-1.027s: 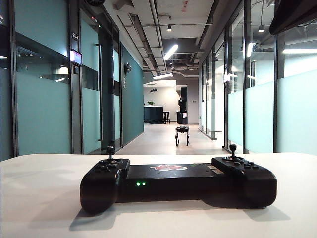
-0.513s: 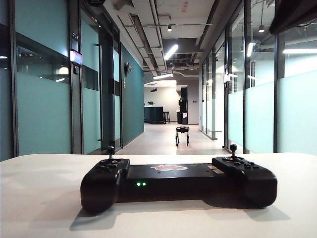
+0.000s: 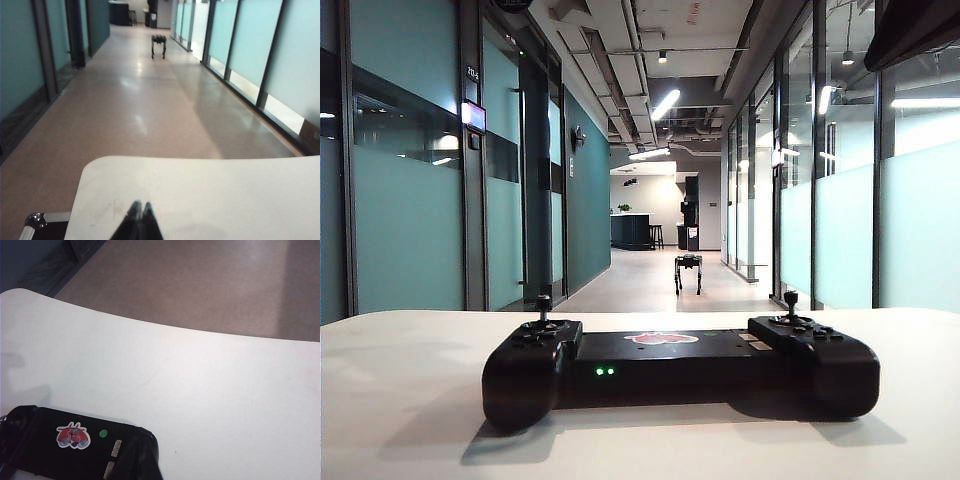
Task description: Push the left joystick on the remote control sitting on the white table forward to make the robot dog walk in a straight line until it approaches the door.
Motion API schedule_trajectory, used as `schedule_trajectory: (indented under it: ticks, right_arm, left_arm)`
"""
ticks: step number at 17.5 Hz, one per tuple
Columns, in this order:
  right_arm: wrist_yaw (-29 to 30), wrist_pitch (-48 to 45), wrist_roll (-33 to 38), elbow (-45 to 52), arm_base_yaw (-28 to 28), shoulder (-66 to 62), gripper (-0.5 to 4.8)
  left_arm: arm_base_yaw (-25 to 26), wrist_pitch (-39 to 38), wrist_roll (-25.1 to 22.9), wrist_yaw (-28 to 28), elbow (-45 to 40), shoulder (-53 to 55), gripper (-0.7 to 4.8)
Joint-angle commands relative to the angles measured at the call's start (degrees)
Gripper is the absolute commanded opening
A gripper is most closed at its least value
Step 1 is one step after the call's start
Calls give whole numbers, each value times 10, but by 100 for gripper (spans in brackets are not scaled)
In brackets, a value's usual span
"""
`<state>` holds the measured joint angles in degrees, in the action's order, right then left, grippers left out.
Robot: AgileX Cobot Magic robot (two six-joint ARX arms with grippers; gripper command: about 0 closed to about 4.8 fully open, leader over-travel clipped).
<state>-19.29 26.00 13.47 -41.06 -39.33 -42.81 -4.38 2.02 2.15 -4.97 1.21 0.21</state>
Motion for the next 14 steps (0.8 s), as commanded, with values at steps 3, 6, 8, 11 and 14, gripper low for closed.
schedule_trajectory:
  ticks: [3,6,8,11,14]
  right_arm:
    - [-1,-9,2,-2,0,2,-1]
    - [-1,-9,2,-2,0,2,-1]
    - [-1,-9,2,-2,0,2,-1]
    - [-1,-9,2,-2,0,2,-1]
    - [-1,-9,2,-2,0,2,-1]
  left_arm:
    - [12,10,-31,-3,-8,0,-6]
    - [33,10,-31,-3,-8,0,-6]
    - [38,10,-32,0,-8,0,-6]
    - [38,10,-32,28,-8,0,-6]
    - [38,10,-32,37,-8,0,-6]
